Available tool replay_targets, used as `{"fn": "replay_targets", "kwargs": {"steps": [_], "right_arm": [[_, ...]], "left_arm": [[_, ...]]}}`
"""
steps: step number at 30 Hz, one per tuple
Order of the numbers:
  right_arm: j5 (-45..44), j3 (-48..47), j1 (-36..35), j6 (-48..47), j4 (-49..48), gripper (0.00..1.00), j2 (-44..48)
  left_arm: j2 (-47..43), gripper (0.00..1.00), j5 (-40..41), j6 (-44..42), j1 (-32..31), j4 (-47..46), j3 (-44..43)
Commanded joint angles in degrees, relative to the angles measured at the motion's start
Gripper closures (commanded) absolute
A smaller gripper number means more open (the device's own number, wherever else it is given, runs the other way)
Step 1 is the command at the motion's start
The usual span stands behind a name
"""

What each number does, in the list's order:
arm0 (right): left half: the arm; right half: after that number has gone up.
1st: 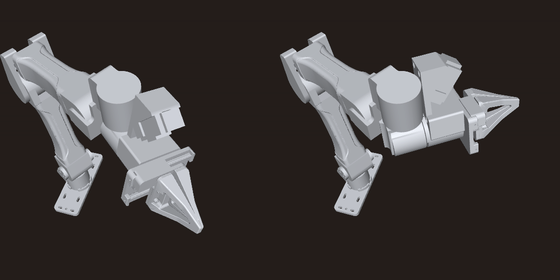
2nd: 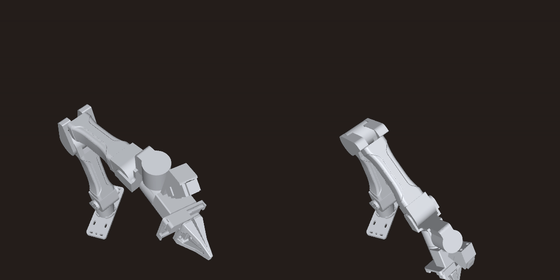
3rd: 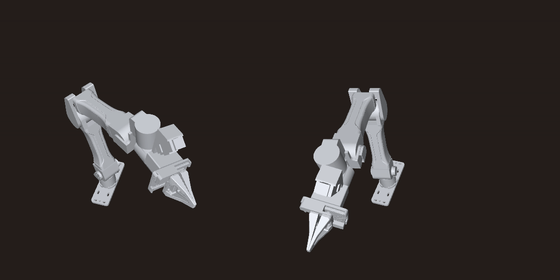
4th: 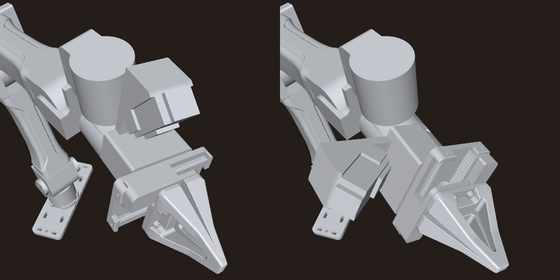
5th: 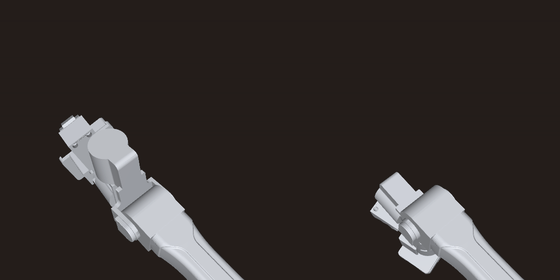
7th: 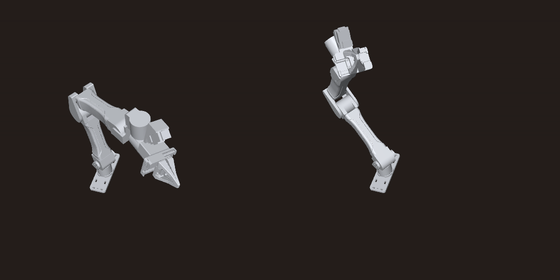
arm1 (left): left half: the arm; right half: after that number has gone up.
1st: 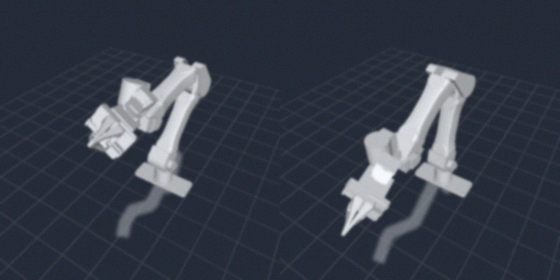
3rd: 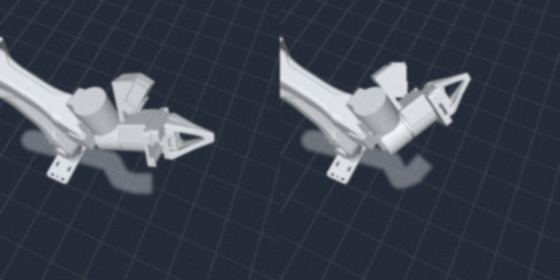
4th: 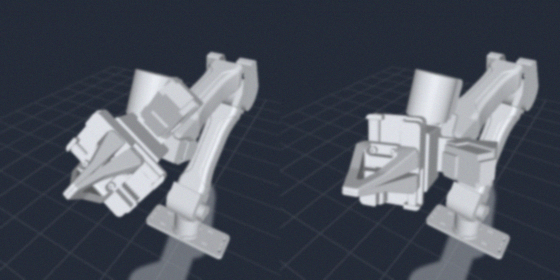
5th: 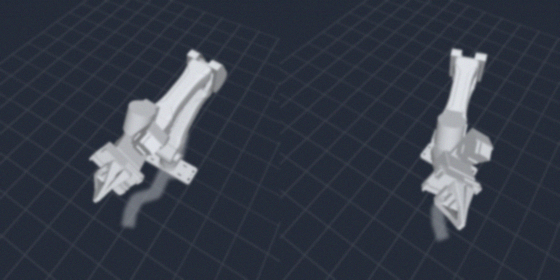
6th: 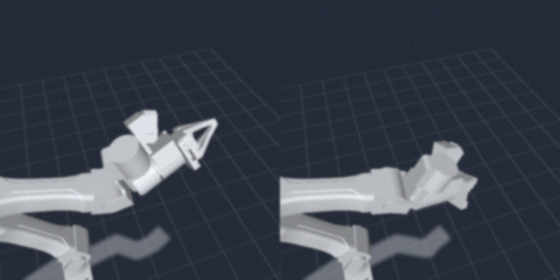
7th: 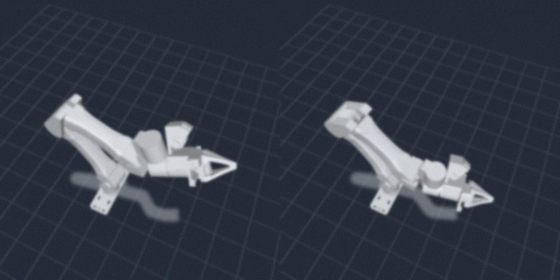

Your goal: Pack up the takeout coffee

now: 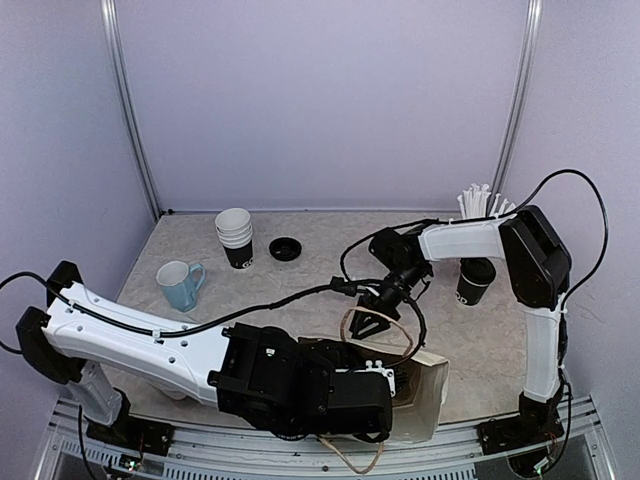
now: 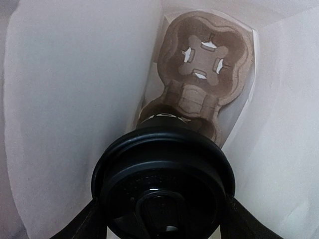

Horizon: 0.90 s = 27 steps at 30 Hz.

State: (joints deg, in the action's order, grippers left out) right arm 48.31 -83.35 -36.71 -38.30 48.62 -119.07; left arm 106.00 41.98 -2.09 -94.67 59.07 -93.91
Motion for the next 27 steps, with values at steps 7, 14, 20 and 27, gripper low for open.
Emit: {"fn": "replay_targets", "kwargs": {"steps": [7,14,20,27], "right_arm": [[1.50,0.28,-0.34,-0.26,0.41,0.61,1.49],[-0.63,3.41,-0.57,0.80,-1.94,0.61,3.65],[-0.14,4.32,-1.01,1.08,-2.24,0.61,4.62],[-0.15,4.28,-2.23,0.89,-2.04,0.61,4.61]], "left_arm": [[-0.24,0.42,-1.33,-2.05,-1.39,0.50,-0.02],[0.58,0.42,-0.65,-2.53,-1.48,-1.26,2.68],[1.52,0.42,0.61,-1.97,-1.50,-1.25,3.54],[1.56,0.42,2.37,-2.38,-0.75,-2.81,5.01]]}}
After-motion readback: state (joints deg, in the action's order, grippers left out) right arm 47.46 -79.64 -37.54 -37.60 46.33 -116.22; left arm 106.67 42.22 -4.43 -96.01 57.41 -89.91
